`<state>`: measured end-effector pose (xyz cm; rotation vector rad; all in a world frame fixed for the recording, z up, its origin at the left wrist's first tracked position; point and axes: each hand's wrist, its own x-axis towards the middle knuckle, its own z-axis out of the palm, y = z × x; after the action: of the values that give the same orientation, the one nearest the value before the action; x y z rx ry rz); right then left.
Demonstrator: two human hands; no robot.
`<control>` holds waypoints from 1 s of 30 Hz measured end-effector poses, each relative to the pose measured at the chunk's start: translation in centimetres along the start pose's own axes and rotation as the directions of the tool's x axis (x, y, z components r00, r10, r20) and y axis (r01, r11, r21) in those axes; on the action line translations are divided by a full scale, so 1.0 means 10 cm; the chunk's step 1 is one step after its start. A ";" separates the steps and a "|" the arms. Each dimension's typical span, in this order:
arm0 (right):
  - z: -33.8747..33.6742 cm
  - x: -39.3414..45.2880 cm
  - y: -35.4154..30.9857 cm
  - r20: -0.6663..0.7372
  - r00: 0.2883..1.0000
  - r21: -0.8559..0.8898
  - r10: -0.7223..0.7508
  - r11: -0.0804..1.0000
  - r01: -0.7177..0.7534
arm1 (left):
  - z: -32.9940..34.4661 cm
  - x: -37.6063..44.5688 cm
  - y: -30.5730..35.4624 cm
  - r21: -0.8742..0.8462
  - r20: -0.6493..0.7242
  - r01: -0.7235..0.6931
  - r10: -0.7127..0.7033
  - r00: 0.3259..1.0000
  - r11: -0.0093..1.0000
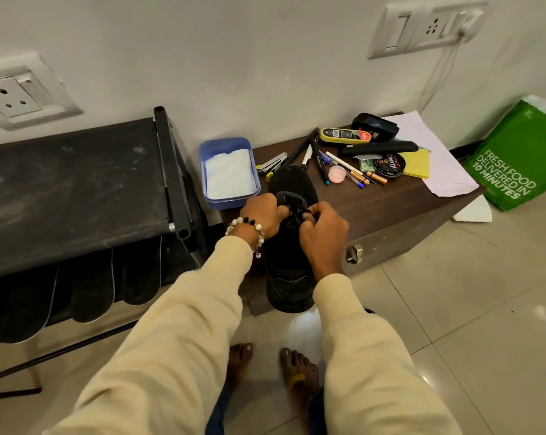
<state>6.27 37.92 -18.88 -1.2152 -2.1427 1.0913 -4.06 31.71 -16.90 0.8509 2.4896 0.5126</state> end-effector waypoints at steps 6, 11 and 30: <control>-0.01 -0.02 0.00 -0.007 1.000 0.034 0.011 0.999 -0.011 | 0.08 0.01 -0.01 -0.447 0.073 0.136 -0.115 0.991 0.884; 0.01 -0.02 -0.02 -0.029 1.000 0.029 0.007 1.000 -0.006 | 0.20 0.03 -0.06 -0.699 0.079 0.224 -0.238 0.968 0.679; 0.00 -0.06 -0.06 -0.054 0.998 -0.018 -0.021 1.000 0.020 | 0.23 0.03 0.01 -0.623 -0.026 0.199 -0.274 0.961 0.756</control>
<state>6.29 37.20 -18.40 -1.2143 -2.1236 1.0210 -3.03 32.42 -18.83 0.2393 2.2391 1.2224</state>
